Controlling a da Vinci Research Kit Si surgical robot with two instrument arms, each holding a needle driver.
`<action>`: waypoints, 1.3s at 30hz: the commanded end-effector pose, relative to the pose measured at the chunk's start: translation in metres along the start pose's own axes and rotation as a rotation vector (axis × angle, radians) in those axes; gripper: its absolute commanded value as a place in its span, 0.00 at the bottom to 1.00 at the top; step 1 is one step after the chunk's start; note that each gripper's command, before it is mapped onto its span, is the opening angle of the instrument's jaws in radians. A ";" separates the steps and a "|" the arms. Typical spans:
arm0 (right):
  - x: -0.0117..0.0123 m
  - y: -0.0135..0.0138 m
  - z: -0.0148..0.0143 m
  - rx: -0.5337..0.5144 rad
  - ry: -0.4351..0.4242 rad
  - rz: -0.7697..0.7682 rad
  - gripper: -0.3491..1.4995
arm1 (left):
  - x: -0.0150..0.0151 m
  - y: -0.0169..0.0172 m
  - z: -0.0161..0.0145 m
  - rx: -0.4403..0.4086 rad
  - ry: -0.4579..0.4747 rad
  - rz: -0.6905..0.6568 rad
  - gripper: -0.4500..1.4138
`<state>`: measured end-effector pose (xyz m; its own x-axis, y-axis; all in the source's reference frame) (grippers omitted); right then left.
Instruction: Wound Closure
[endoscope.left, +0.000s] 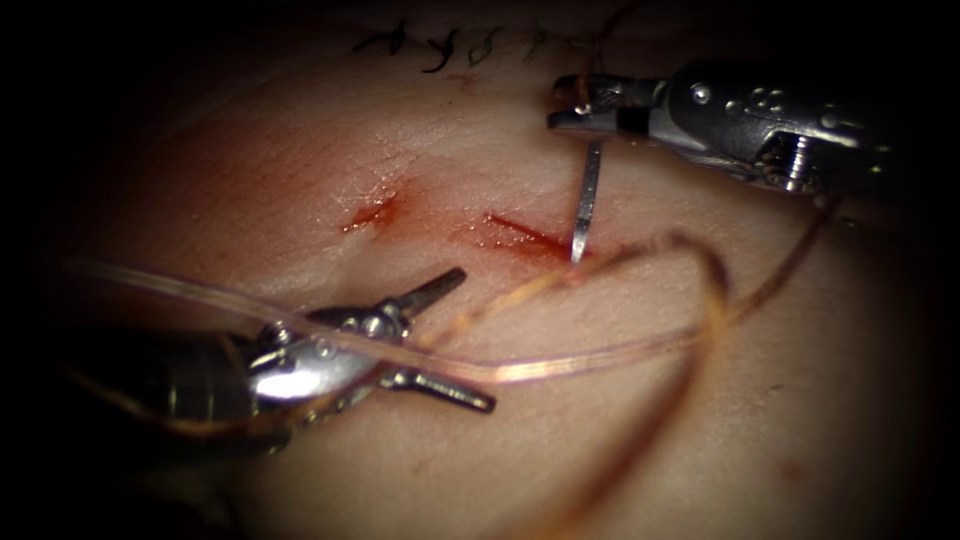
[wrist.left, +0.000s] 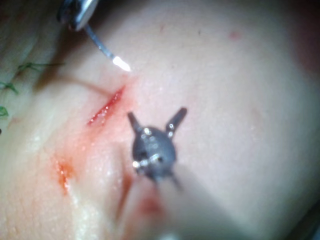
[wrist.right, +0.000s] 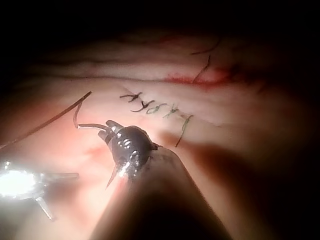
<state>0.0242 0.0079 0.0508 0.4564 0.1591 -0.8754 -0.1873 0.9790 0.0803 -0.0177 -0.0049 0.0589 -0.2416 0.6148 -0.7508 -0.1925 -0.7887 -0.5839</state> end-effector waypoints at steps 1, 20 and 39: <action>-0.0004 0.0000 0.0010 -0.002 -0.004 -0.010 0.00 | -0.0006 0.0001 0.0007 -0.002 -0.002 -0.003 0.68; -0.0034 -0.0009 0.0053 -0.185 -0.095 -0.261 0.00 | -0.0056 -0.0020 0.0045 -0.027 -0.056 0.046 0.41; -0.0054 -0.0014 0.0061 -0.259 -0.094 -0.344 0.00 | -0.0053 -0.0023 0.0047 -0.035 -0.055 0.044 0.33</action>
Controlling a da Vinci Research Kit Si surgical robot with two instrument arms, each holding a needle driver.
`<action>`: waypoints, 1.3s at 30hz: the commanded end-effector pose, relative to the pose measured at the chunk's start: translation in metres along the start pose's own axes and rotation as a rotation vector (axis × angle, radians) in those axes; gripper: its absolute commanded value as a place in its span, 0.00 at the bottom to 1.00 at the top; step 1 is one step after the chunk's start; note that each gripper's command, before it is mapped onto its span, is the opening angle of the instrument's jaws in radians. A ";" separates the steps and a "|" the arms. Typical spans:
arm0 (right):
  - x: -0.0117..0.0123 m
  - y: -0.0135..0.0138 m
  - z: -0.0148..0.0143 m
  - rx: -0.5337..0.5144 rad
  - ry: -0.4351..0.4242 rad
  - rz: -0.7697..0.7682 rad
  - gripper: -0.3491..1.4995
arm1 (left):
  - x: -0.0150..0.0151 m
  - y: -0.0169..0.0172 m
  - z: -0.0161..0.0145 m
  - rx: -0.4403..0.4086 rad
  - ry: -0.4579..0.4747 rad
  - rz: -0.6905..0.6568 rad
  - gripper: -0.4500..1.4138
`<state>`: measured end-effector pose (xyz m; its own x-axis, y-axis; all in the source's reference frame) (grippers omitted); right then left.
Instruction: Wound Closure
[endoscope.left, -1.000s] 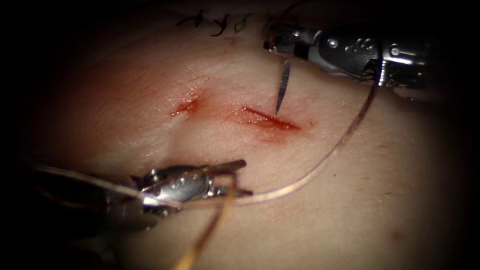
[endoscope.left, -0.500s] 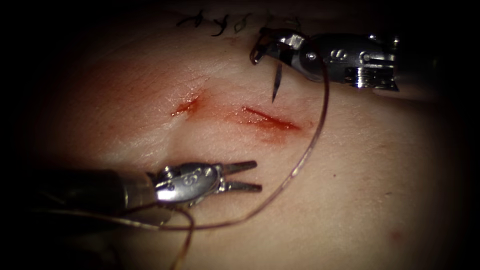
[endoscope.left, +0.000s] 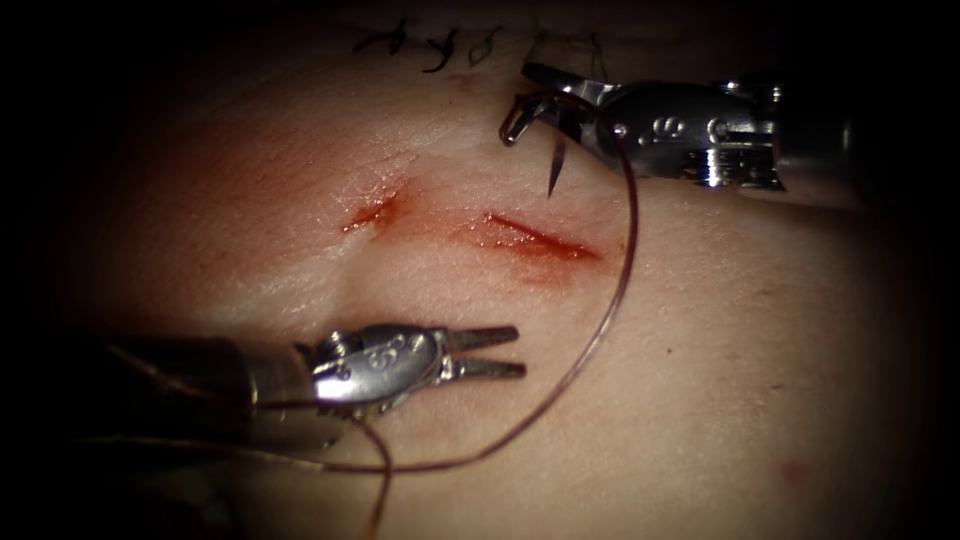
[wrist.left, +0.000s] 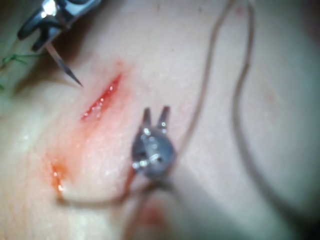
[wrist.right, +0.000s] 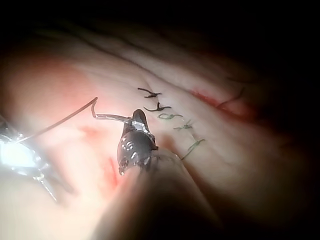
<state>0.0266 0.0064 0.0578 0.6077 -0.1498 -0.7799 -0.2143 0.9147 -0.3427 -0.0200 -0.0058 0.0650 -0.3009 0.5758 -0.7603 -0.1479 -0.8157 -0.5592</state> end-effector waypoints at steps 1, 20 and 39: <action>-0.0001 -0.0004 0.0008 -0.001 0.002 0.003 0.00 | -0.0006 0.0001 0.0007 -0.001 0.000 -0.002 0.33; -0.0010 -0.0009 0.0016 -0.012 -0.006 -0.019 0.00 | -0.0005 -0.0007 0.0010 0.008 -0.001 -0.002 0.30; -0.0014 -0.0019 0.0026 0.001 -0.005 -0.032 0.00 | -0.0006 -0.0006 0.0011 0.009 -0.004 -0.001 0.27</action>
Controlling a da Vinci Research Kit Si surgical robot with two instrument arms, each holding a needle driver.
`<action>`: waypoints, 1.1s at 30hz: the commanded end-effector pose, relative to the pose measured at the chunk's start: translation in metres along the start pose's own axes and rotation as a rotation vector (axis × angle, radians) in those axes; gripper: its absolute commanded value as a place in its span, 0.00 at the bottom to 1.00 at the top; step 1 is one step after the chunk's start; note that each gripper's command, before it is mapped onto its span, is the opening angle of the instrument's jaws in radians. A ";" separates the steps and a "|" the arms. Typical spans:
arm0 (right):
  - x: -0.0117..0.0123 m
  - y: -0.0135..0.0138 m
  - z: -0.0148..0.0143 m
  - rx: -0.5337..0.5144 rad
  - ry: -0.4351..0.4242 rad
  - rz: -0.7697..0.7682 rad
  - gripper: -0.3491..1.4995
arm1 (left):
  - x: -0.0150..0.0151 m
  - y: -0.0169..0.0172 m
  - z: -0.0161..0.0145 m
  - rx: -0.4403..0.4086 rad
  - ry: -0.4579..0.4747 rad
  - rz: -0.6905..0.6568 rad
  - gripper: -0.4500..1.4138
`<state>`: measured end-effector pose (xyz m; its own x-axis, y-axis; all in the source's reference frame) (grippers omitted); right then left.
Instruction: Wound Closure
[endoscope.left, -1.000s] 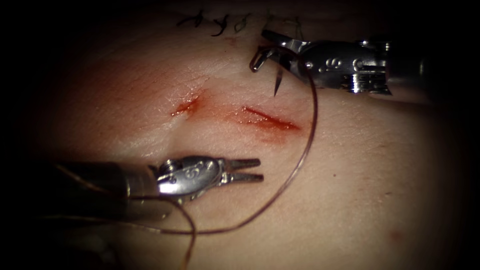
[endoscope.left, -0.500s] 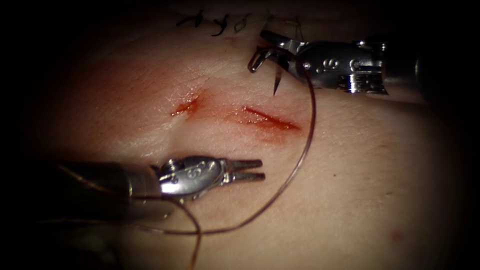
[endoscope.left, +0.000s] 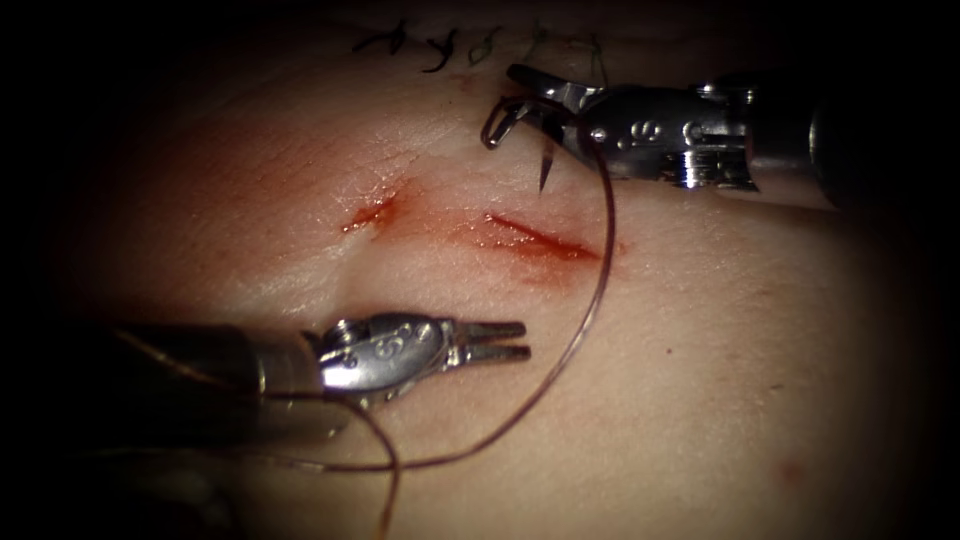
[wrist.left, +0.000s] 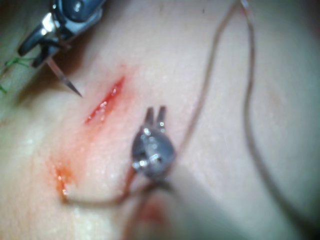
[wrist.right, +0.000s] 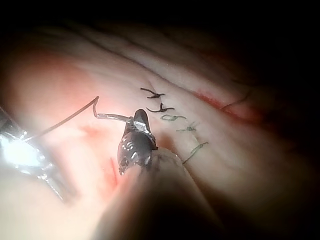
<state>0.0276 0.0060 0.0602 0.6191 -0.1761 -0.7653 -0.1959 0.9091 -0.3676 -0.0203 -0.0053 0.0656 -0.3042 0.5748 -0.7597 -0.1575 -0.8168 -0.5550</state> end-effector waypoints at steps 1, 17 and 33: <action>-0.0002 -0.0006 0.0007 0.002 0.001 0.000 0.00 | -0.0006 0.0002 0.0007 -0.001 -0.001 -0.002 0.27; -0.0003 -0.0019 0.0010 0.003 0.001 0.000 0.00 | -0.0006 -0.0001 0.0006 -0.003 0.000 -0.001 0.27; -0.0010 -0.0051 0.0015 0.027 -0.006 -0.032 0.00 | -0.0005 -0.0004 0.0004 -0.005 0.000 -0.001 0.26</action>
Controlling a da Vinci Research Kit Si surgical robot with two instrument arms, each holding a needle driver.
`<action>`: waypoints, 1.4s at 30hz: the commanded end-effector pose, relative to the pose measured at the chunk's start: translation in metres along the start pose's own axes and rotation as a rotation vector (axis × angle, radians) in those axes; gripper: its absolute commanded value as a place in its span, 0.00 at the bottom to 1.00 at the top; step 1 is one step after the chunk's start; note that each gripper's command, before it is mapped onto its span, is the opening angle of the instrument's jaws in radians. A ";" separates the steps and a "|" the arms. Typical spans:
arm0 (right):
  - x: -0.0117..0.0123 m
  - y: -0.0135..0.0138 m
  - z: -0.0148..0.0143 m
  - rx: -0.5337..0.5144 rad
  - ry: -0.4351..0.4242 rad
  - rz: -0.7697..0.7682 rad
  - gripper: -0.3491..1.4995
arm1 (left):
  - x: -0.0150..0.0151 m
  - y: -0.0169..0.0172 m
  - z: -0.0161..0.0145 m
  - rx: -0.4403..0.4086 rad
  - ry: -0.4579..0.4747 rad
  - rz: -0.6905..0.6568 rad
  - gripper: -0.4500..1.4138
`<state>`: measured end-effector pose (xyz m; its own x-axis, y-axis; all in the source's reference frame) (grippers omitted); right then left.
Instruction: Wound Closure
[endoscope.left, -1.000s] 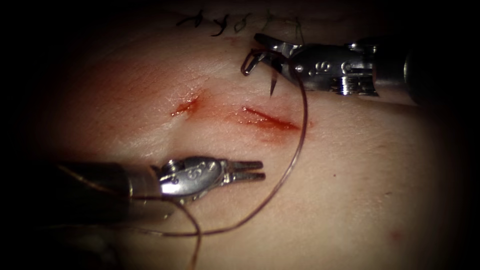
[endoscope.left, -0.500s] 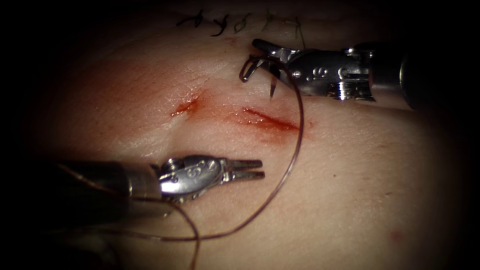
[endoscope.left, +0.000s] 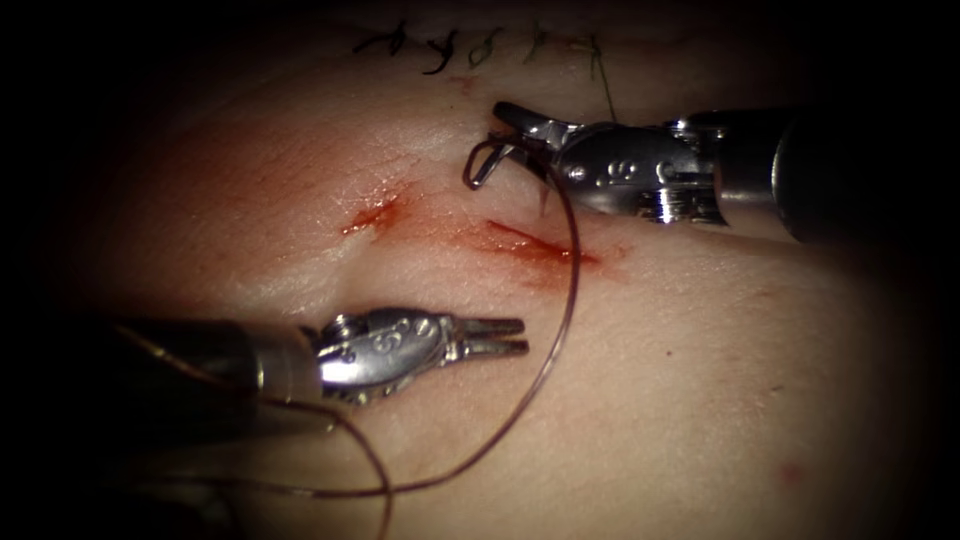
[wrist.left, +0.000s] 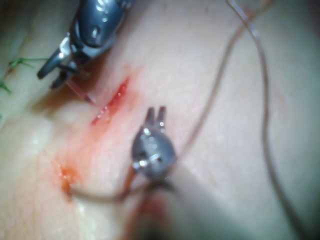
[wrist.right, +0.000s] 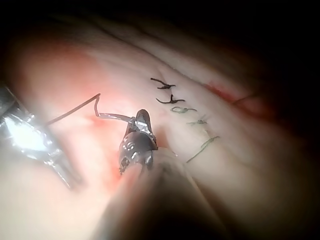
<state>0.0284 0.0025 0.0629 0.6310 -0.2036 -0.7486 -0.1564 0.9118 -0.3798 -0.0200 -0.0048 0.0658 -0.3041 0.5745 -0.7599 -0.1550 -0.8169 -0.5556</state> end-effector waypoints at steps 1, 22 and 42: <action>0.0000 -0.0010 0.0008 0.006 0.003 -0.001 0.00 | -0.0006 0.0001 0.0006 0.000 -0.001 -0.001 0.27; 0.0002 -0.0004 0.0006 0.006 0.011 0.006 0.00 | -0.0011 -0.0080 0.0024 0.152 0.008 -0.049 0.31; 0.0003 -0.0017 0.0007 -0.001 0.016 0.021 0.00 | -0.0067 -0.0069 0.0016 0.116 -0.098 -0.071 0.28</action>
<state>0.0288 0.0014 0.0630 0.6170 -0.1871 -0.7644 -0.1724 0.9156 -0.3633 -0.0178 -0.0027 0.0747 -0.3789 0.6266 -0.6810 -0.2863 -0.7792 -0.5576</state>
